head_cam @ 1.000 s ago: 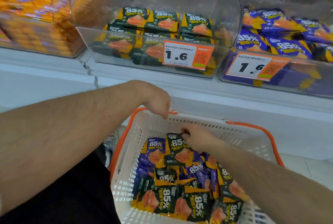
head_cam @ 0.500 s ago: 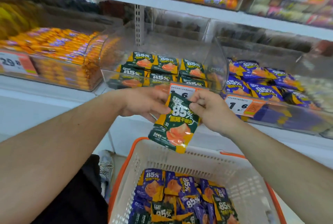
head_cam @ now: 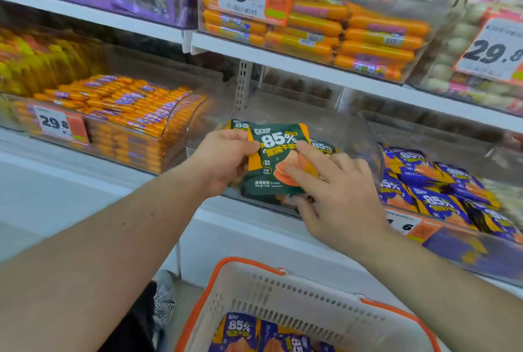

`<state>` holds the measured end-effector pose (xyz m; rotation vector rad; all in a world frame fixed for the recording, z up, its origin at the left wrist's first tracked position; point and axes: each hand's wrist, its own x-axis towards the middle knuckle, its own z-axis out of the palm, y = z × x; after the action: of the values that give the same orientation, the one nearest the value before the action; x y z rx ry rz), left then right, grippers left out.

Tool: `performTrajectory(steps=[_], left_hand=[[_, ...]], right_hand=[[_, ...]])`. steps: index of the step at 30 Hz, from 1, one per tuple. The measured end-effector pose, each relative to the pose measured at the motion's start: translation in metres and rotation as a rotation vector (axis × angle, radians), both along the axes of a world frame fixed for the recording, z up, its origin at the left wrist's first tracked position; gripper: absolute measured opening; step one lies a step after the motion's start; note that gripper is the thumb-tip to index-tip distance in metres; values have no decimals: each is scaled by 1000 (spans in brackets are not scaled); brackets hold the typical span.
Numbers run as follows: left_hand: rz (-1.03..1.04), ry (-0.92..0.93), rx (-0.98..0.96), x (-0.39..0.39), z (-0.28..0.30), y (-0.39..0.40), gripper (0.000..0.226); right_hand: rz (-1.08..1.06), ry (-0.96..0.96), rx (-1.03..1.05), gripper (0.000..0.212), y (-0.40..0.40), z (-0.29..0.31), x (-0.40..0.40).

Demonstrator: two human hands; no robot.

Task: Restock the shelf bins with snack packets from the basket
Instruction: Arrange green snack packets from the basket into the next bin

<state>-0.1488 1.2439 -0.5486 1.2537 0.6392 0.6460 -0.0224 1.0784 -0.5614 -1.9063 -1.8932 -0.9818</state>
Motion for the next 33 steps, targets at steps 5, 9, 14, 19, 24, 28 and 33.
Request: performTrajectory(steps=[5, 9, 14, 19, 24, 28, 33], left_hand=[[255, 186, 406, -1, 1, 11, 26], [473, 421, 1069, -15, -8, 37, 22], [455, 619, 1299, -20, -33, 58, 29], [437, 576, 1274, -14, -49, 56, 28], [491, 554, 1295, -7, -52, 55, 36], [480, 564, 1282, -6, -53, 55, 39], [456, 565, 1276, -9, -53, 54, 42]], right_hand=[[55, -103, 282, 24, 42, 13, 17], [-57, -74, 200, 26, 79, 23, 34], [-336, 365, -95, 27, 138, 32, 41], [-360, 578, -8, 30, 179, 35, 37], [-395, 424, -464, 36, 210, 5, 33], [-426, 350, -622, 43, 225, -8, 40], [-438, 330, -631, 45, 234, -14, 46]])
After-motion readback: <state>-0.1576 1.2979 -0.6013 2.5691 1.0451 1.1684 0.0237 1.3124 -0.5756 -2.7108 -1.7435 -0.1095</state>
